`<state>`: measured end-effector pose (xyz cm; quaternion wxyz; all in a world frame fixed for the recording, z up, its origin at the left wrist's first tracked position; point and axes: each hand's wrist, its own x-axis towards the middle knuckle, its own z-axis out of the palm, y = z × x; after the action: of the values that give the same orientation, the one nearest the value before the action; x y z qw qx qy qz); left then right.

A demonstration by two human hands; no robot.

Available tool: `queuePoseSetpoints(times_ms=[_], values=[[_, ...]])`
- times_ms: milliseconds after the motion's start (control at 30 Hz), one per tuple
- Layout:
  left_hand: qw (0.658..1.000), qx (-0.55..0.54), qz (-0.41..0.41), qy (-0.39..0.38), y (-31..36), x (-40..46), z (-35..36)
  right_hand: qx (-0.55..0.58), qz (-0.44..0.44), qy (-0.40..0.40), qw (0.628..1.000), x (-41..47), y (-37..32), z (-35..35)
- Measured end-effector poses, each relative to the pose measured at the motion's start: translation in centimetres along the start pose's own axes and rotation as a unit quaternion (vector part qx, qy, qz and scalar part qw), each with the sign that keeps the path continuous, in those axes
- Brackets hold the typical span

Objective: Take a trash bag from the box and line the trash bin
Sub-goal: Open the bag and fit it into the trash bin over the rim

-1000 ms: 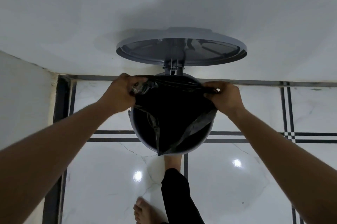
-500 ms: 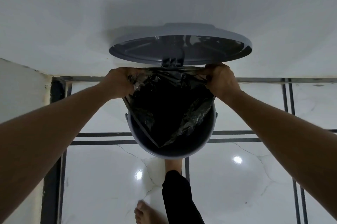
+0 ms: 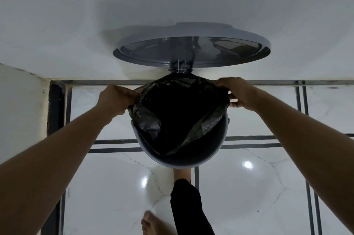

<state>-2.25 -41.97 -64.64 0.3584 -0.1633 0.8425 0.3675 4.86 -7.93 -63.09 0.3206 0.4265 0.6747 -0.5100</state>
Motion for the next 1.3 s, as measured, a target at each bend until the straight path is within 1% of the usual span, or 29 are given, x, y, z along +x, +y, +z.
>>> queuePoseSetpoints(times_ms=[33, 100, 133, 167, 233, 333, 367, 433, 500, 533, 600, 633, 767, 867, 967, 1033, 1100, 1200, 1300], values=[[1.0, -0.027, -0.009, -0.006, -0.4, -0.5, 0.1, 0.014, 0.0, -0.003, 1.0, -0.1, 0.7, -0.3], [0.995, -0.081, -0.029, -0.043, -0.7, -1.6, 0.3, 0.027, 0.007, -0.009, 1.0, -0.3, 1.8, -0.7], [0.993, -0.092, -0.035, -0.058, -0.8, -2.2, 0.4, 0.032, 0.009, -0.014, 0.999, -0.5, 2.5, -1.0], [0.993, -0.091, -0.031, -0.064, -0.9, -2.7, 0.4, 0.033, 0.01, -0.018, 0.999, -0.6, 3.1, -1.2], [0.995, -0.074, 0.008, -0.059, -1.3, -3.6, 0.5, 0.026, 0.014, -0.009, 1.0, -1.1, 4.2, -1.6], [0.996, 0.041, 0.085, 0.0, -2.3, -4.6, 0.9, 0.039, 0.023, 0.024, 0.999, -1.9, 5.4, -1.4], [0.993, 0.06, 0.1, 0.021, -2.6, -5.0, 1.2, 0.052, 0.029, 0.03, 0.998, -2.1, 5.7, -1.3], [0.99, 0.061, 0.116, 0.049, -3.1, -6.2, 1.9, 0.084, 0.043, 0.034, 0.995, -2.7, 6.1, -1.0], [0.989, 0.032, 0.117, 0.085, -3.8, -7.2, 2.6, 0.119, 0.049, 0.044, 0.991, -2.9, 6.6, -0.6], [0.988, -0.001, 0.105, 0.109, -4.2, -7.7, 2.9, 0.137, 0.046, 0.061, 0.988, -3.2, 6.9, -0.3], [0.983, -0.079, 0.056, 0.153, -5.2, -8.3, 3.4, 0.163, 0.03, 0.111, 0.98, -3.6, 7.5, 0.4], [0.98, -0.109, 0.038, 0.163, -5.9, -8.5, 3.6, 0.172, 0.024, 0.136, 0.975, -3.7, 7.9, 0.6], [0.97, -0.187, 0.017, 0.154, -7.2, -9.3, 4.1, 0.197, 0.014, 0.197, 0.96, -4.2, 9.2, 1.4], [0.97, -0.178, 0.02, 0.162, -7.0, -9.8, 4.4, 0.197, 0.018, 0.223, 0.954, -4.6, 9.4, 2.0], [0.971, -0.175, 0.005, 0.164, -6.8, -9.8, 4.9, 0.202, 0.025, 0.236, 0.95, -5.7, 9.0, 2.6], [0.977, -0.145, 0.009, 0.159, -6.8, -9.8, 5.2, 0.182, 0.023, 0.252, 0.95, -6.2, 9.0, 3.0], [0.985, -0.108, 0.032, 0.128, -6.8, -9.8, 5.4, 0.184, 0.029, 0.264, 0.946, -6.5, 9.1, 3.6], [0.983, -0.163, 0.062, 0.057, -7.4, -9.8, 5.8, 0.218, 0.041, 0.266, 0.938, -6.9, 9.5, 4.6], [0.98, -0.174, 0.08, 0.061, -8.2, -10.6, 6.3, 0.209, 0.045, 0.284, 0.935, -7.2, 10.4, 5.2]])
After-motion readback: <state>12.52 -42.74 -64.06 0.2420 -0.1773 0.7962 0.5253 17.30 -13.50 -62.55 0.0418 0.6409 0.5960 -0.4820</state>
